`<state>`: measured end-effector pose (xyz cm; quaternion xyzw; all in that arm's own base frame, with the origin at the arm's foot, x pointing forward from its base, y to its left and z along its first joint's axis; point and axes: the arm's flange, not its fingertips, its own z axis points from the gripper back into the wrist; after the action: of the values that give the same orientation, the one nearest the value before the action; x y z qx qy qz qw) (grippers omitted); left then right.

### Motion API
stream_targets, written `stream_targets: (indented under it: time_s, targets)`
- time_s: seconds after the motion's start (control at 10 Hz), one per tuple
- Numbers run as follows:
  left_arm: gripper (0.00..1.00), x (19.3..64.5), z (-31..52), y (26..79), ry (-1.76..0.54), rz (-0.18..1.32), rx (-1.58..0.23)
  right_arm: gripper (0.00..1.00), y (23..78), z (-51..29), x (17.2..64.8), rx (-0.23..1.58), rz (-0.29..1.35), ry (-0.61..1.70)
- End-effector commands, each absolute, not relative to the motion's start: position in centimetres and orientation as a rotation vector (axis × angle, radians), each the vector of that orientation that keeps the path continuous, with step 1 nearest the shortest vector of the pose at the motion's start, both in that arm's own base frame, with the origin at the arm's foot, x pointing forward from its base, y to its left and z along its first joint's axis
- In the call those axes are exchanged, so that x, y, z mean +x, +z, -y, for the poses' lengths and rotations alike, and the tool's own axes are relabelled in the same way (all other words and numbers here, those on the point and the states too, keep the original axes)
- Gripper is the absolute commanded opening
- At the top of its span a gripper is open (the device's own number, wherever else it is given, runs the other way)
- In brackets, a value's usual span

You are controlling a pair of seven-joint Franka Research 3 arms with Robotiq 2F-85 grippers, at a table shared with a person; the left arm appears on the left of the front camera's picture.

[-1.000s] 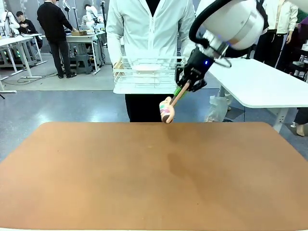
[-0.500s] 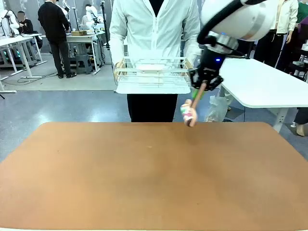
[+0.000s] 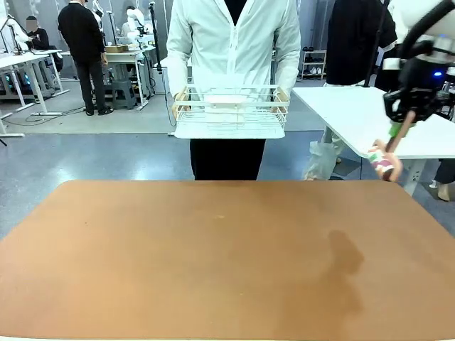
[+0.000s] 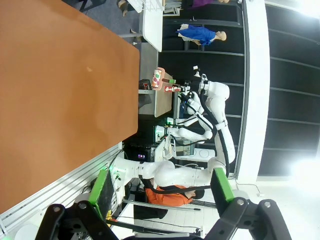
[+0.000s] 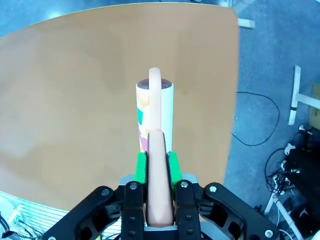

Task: Clean the table.
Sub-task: Clean the table with the Lint Roller when the human lifts the Dish drying rack.

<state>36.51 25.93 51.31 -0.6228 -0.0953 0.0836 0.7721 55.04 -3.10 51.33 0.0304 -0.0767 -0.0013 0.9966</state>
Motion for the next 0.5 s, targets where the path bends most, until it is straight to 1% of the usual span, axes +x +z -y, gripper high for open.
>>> stream_targets:
  time_s: [0.0,0.2,0.3,0.4]
  targets:
    - [1.00,36.3,-26.0,51.5,0.182,0.210,-1.355,0.21,50.0,3.2,55.1,0.086,0.158,0.021]
    - [1.00,36.3,-26.0,51.5,0.182,0.210,-1.355,0.21,49.5,4.0,55.3,0.117,0.165,0.046]
    - [1.00,36.3,-26.0,51.5,0.182,0.210,-1.355,0.21,50.3,4.8,55.1,0.069,0.143,-0.002]
    - [1.00,36.3,-26.0,51.5,0.182,0.210,-1.355,0.21,50.3,4.8,55.1,0.069,0.143,-0.002]
